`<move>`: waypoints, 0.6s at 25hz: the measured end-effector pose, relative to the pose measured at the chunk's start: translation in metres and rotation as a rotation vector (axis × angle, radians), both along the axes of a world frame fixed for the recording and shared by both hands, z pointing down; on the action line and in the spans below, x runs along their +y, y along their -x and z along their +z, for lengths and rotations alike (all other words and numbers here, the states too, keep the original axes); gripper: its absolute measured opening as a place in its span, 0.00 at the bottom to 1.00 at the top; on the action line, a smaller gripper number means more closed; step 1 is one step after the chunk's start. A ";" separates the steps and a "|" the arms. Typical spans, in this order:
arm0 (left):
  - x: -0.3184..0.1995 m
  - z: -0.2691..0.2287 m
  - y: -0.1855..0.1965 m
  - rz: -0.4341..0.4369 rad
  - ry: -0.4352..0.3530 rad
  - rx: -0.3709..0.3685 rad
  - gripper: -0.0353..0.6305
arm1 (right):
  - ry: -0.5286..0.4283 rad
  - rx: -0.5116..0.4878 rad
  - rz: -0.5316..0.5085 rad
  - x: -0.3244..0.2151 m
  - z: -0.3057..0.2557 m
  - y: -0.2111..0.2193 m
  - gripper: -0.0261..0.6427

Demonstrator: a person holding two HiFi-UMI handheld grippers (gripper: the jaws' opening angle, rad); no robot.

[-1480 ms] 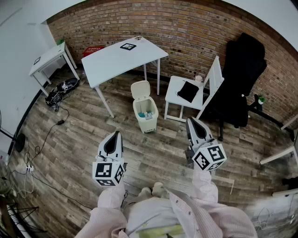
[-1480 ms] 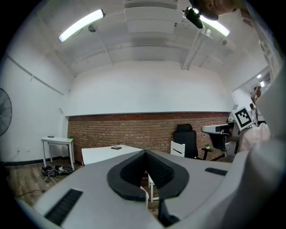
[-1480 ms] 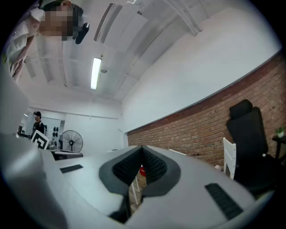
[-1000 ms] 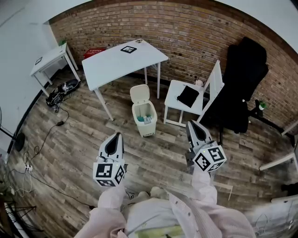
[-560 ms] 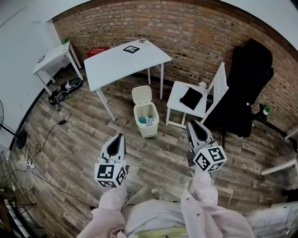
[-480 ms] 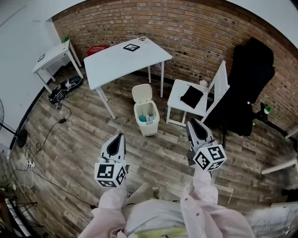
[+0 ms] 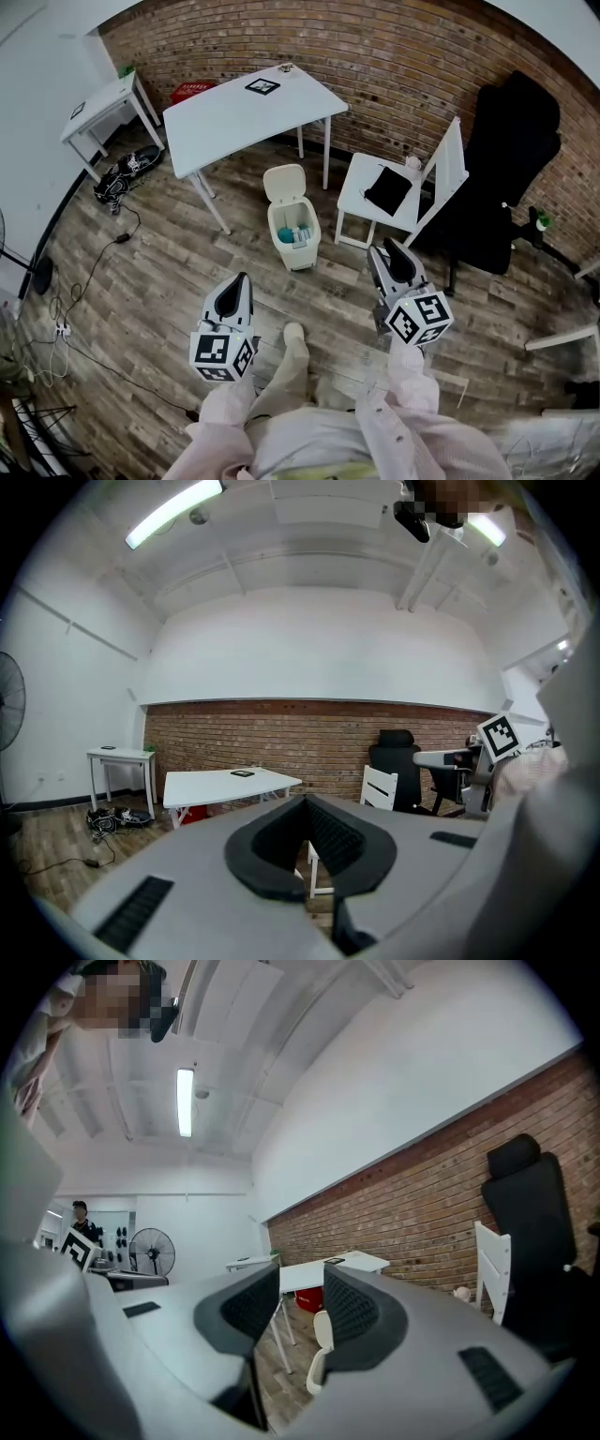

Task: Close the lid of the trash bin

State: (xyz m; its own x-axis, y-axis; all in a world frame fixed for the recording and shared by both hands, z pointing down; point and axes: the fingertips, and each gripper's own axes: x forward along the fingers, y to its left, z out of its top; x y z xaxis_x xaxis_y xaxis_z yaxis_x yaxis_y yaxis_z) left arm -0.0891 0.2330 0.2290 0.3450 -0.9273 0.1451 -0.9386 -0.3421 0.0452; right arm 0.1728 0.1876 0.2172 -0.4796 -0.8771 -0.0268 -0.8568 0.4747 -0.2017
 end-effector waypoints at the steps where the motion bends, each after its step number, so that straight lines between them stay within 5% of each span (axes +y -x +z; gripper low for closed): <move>1: -0.003 0.002 0.000 0.002 0.003 0.002 0.04 | 0.003 0.000 0.002 -0.004 0.002 0.001 0.24; 15: -0.107 0.020 0.017 0.040 0.045 0.017 0.04 | 0.047 -0.015 0.045 -0.098 0.019 0.014 0.33</move>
State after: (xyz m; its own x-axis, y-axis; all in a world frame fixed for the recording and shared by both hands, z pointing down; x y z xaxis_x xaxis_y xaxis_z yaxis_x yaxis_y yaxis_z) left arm -0.1056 0.1259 0.2489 0.3843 -0.9055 0.1801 -0.9232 -0.3764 0.0776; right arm 0.1584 0.0893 0.2363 -0.4396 -0.8982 0.0084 -0.8736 0.4254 -0.2363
